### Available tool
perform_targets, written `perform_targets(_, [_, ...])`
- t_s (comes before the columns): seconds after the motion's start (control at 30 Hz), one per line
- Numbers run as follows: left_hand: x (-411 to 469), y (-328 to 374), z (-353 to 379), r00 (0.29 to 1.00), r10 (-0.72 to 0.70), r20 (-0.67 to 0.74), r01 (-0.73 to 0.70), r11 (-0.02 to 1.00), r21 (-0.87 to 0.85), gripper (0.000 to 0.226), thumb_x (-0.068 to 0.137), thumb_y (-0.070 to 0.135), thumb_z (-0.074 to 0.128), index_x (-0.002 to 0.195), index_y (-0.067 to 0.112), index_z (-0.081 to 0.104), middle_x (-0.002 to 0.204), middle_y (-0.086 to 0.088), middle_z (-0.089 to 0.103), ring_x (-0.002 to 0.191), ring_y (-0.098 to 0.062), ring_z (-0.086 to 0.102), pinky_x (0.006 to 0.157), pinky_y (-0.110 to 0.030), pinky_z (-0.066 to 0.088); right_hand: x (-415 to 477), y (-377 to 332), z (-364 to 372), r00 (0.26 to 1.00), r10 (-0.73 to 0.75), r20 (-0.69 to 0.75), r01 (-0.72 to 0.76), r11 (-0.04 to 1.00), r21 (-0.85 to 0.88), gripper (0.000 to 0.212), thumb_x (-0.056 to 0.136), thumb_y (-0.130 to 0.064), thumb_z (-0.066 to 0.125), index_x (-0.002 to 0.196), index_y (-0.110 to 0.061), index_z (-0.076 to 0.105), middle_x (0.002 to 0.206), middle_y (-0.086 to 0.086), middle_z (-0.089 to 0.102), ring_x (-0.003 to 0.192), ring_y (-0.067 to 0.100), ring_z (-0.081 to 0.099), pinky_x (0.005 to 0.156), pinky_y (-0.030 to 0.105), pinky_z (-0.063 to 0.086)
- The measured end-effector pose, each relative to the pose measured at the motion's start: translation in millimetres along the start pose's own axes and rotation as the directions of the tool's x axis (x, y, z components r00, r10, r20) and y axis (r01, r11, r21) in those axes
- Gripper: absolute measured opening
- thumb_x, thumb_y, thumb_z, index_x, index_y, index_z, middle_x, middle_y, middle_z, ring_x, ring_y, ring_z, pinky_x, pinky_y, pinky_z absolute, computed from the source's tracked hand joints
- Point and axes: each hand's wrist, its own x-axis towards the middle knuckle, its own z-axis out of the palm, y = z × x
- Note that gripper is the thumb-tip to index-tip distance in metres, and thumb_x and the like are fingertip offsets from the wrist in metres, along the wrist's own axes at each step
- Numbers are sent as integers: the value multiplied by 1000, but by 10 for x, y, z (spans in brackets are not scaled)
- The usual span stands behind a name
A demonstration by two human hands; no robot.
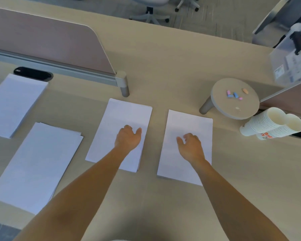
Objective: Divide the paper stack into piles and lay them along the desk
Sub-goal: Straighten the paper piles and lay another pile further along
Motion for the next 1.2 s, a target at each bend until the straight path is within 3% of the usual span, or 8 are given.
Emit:
perform_targets(0.17, [-50, -419, -272, 1000, -10, 7, 10, 999, -32, 61, 93, 54, 45, 136, 10, 46, 134, -12, 55, 121, -31, 55, 97, -41, 47, -326, -403, 288, 994, -39, 98, 35, 999, 38, 48, 98, -47, 45, 128, -12, 56, 128, 7, 57, 113, 24, 58, 88, 31, 46])
perform_targets(0.4, [2, -985, -582, 998, -54, -32, 51, 994, -97, 59, 92, 51, 48, 135, 10, 47, 136, -15, 50, 123, -33, 52, 103, -44, 44, -607, -837, 699, 989, 10, 147, -29, 991, 127, 29, 95, -40, 47, 86, -14, 57, 81, -1, 58, 74, 18, 56, 55, 24, 37])
perform_targets(0.67, [104, -1576, -646, 991, -125, 43, 132, 951, -278, 60, 91, 43, 51, 142, 14, 41, 142, -13, 49, 129, -34, 47, 105, -40, 38, -574, -1018, 1276, 947, 247, 204, -305, 891, 337, 31, 89, -37, 51, 83, -10, 65, 88, 11, 67, 89, 33, 67, 85, 43, 56])
perform_targets(0.77, [89, -1576, -643, 995, -89, 35, 96, 941, -324, 49, 93, 36, 51, 137, 15, 48, 136, -6, 54, 126, -29, 50, 96, -31, 38, -580, -1040, 1359, 946, 262, 189, -313, 887, 338, 30, 92, -33, 49, 73, -11, 55, 78, 7, 59, 76, 27, 59, 73, 33, 45])
perform_targets(0.9, [103, -1663, -715, 994, -51, 96, 68, 982, -177, 27, 83, 25, 56, 108, 15, 57, 102, -2, 62, 101, -29, 62, 80, -30, 49, -642, -963, 1309, 958, 231, 172, -274, 914, 299, 35, 88, -29, 50, 93, 1, 66, 79, 10, 61, 71, 25, 56, 66, 31, 40])
perform_targets(1.0, [93, -1739, -696, 990, 71, 119, -77, 996, 50, 59, 68, 18, 61, 126, 18, 48, 114, -7, 58, 106, -29, 59, 86, -36, 54, -743, -748, 1391, 966, 125, 225, -155, 980, 121, 51, 67, -40, 62, 106, -7, 69, 83, 4, 70, 68, 15, 64, 60, 27, 51])
perform_targets(1.07, [72, -1771, -563, 975, 182, 124, -208, 945, 253, 75, 76, 15, 64, 143, 17, 30, 127, -12, 50, 120, -31, 49, 100, -36, 42, -825, -686, 1495, 975, 83, 207, -90, 996, 25, 77, 58, -42, 73, 128, -17, 54, 115, 4, 63, 97, 19, 65, 79, 37, 59])
perform_targets(1.2, [78, -1878, -275, 961, 265, 79, -274, 874, 401, 92, 82, 17, 64, 152, 16, 4, 142, -16, 36, 125, -31, 39, 108, -34, 34, -1046, -812, 1591, 989, -27, 148, 52, 983, -173, 105, 75, -28, 80, 154, -18, 10, 146, 14, 27, 136, 33, 31, 109, 45, 37])
